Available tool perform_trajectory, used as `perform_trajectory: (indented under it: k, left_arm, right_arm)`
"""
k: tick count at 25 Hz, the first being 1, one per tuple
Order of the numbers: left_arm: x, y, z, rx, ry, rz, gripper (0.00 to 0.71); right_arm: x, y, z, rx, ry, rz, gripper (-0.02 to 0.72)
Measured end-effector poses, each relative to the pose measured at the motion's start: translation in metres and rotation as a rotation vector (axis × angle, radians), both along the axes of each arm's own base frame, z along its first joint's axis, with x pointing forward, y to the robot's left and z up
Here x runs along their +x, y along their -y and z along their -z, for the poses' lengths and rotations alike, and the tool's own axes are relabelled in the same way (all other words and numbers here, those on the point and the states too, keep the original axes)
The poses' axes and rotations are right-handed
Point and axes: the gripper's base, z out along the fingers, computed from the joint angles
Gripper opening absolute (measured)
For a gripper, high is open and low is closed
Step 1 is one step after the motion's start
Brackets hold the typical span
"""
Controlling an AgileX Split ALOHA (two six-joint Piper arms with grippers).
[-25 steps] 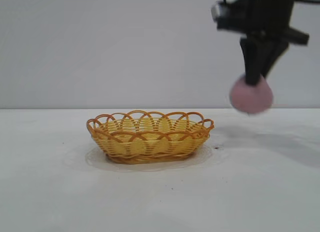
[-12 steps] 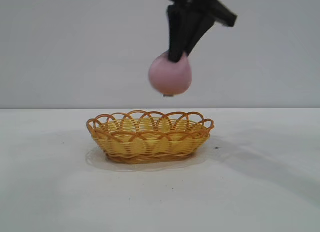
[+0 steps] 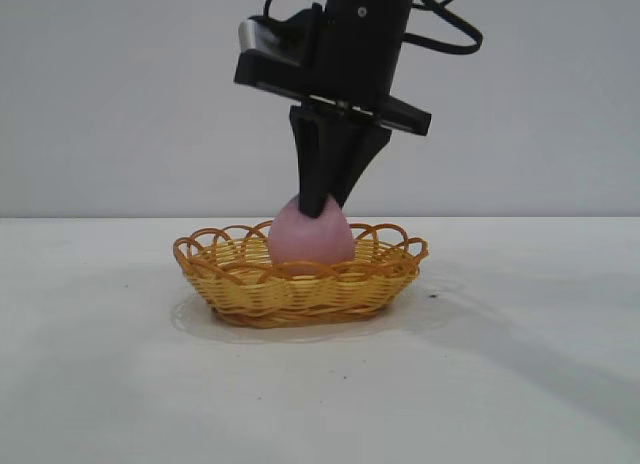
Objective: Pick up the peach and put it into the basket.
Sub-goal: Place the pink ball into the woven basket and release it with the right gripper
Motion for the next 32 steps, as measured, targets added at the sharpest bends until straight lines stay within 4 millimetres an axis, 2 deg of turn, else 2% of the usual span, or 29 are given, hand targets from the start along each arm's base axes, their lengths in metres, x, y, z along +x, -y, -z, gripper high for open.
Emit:
perform_trajectory:
  k: [4,9,12,13,14,18,22,28,32]
  left_arm:
    - [0.000,0.000,0.000,0.000,0.000,0.000,0.484]
    - [0.000,0.000,0.000,0.000,0.000,0.000,0.484]
    - [0.000,0.000,0.000,0.000,0.000,0.000,0.484]
    - [0.000,0.000,0.000,0.000,0.000,0.000,0.484]
    - [0.000,0.000,0.000,0.000,0.000,0.000,0.484]
    - [0.000,0.000,0.000,0.000,0.000,0.000,0.484]
    - [0.000,0.000,0.000,0.000,0.000,0.000,0.484]
    - [0.000,0.000,0.000,0.000,0.000,0.000,0.484]
    - [0.000,0.000,0.000,0.000,0.000,0.000,0.484]
  right_arm:
    - [-0.001,-0.002,0.001,0.002,-0.009,-0.001,0.330]
    - [0.004,-0.005,-0.011,0.021,0.016,-0.005,0.500]
    - [0.008,-0.006,-0.024,0.003,0.052,-0.029,0.485]
    - [0.011,-0.005,-0.030,-0.009,0.072,-0.038,0.526]
    - [0.013,-0.004,-0.035,-0.031,0.099,-0.048,0.511]
    - [0.030,0.011,-0.050,-0.106,0.199,-0.023,0.511]
    - [0.055,0.048,-0.057,-0.119,0.217,0.082,0.511]
    - [0.089,0.131,-0.057,-0.144,0.202,0.280,0.511]
    - [0.103,0.184,-0.057,-0.155,0.192,0.408,0.511]
